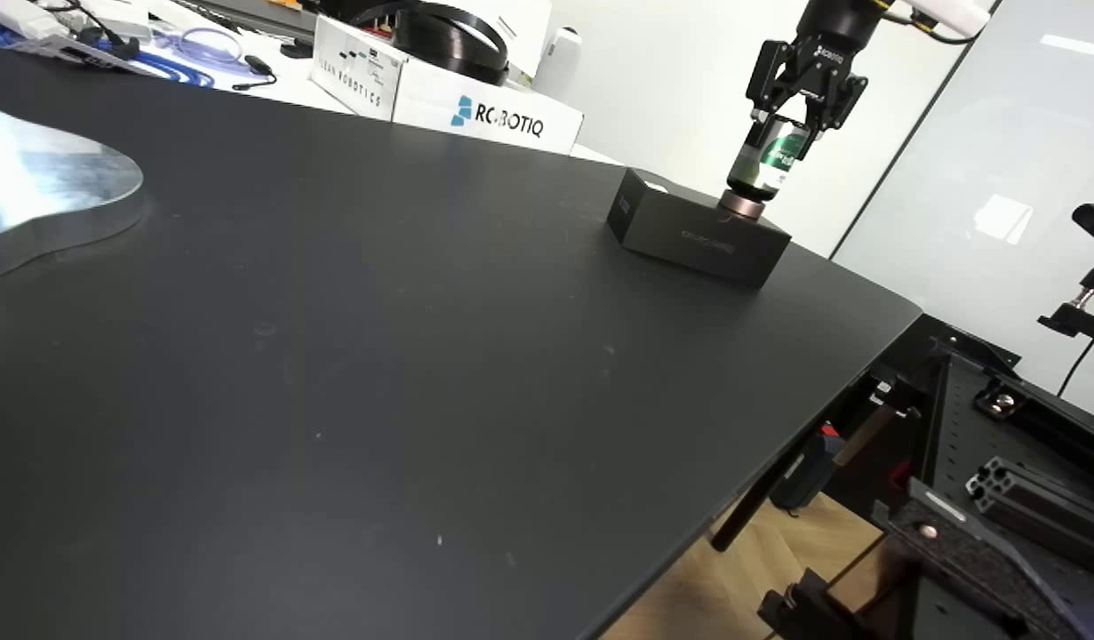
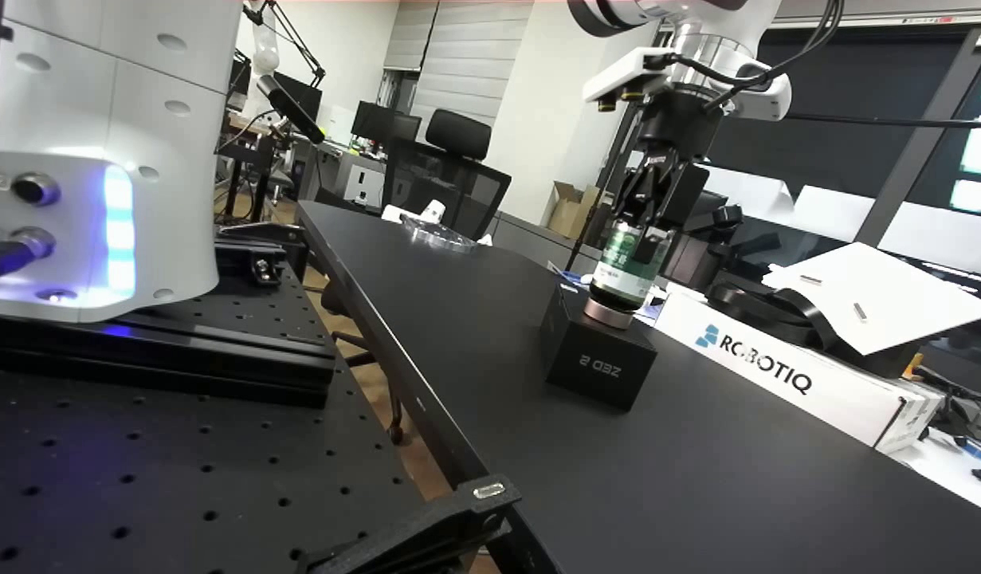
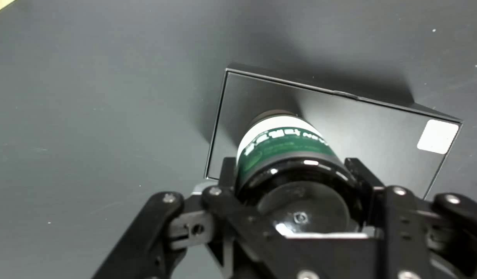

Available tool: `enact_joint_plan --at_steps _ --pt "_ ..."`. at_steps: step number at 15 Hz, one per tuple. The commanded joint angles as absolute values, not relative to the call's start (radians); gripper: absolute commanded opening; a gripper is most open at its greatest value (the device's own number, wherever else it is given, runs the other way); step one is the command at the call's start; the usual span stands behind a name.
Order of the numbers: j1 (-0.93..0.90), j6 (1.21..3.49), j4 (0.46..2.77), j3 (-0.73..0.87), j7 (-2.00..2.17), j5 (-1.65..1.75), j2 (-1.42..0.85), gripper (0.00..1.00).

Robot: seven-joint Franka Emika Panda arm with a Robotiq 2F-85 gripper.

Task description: Take the bottle on the box and put it on the table

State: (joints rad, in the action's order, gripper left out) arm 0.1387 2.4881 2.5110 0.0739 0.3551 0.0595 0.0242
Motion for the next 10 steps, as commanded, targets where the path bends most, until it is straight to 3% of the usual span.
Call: enact_joint_plan --at_steps 1,10 --pt "0.126 2.493 2.506 0.081 0.366 0.052 0.052 0.44" --pt "0.08 2.475 2.507 0.026 0.352 0.033 0.204 0.44"
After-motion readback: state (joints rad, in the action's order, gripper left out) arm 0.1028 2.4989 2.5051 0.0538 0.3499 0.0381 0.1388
